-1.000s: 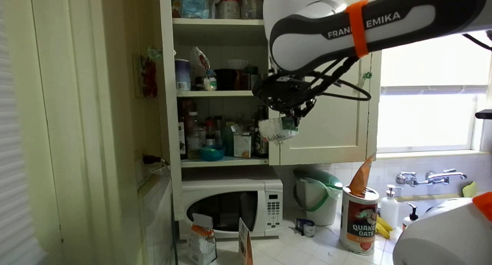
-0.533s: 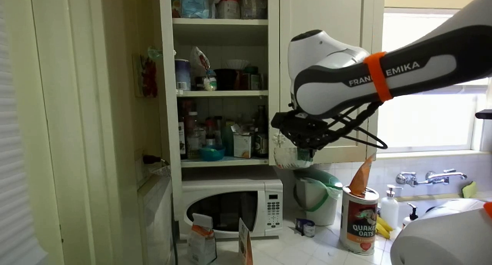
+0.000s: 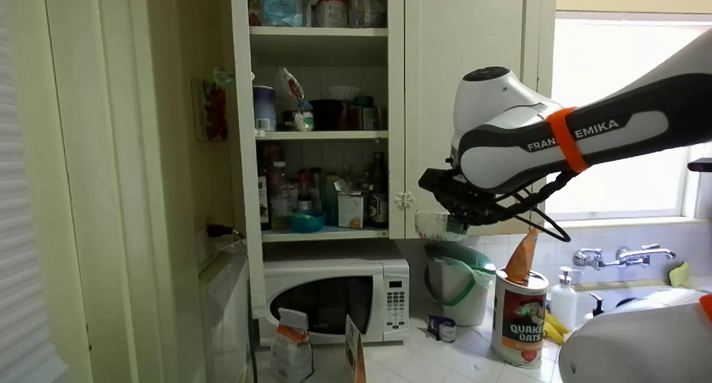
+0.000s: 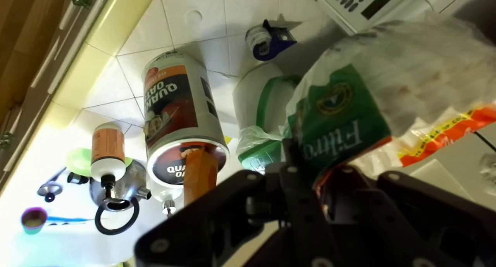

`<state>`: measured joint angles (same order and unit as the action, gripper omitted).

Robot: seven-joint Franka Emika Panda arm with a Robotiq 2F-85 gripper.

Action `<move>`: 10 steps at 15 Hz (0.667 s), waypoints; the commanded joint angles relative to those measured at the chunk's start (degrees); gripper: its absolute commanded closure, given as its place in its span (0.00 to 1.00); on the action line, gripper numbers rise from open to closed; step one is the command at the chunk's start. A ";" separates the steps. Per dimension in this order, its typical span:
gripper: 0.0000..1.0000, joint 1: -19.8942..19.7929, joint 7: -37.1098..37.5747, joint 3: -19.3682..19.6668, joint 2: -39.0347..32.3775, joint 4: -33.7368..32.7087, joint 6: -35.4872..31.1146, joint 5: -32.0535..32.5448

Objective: Remove the packet of cupcake holders from the middle shelf and put them on the countertop

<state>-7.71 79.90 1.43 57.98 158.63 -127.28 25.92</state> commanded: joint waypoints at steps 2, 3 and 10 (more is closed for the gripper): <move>0.97 1.56 2.28 7.91 -4.96 0.00 -3.96 5.78; 0.97 2.00 2.34 9.80 -6.28 0.00 -4.03 6.89; 0.97 9.70 1.59 22.65 -14.84 0.03 -5.09 13.39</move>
<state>-2.23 79.89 19.33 47.31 158.67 -130.25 35.77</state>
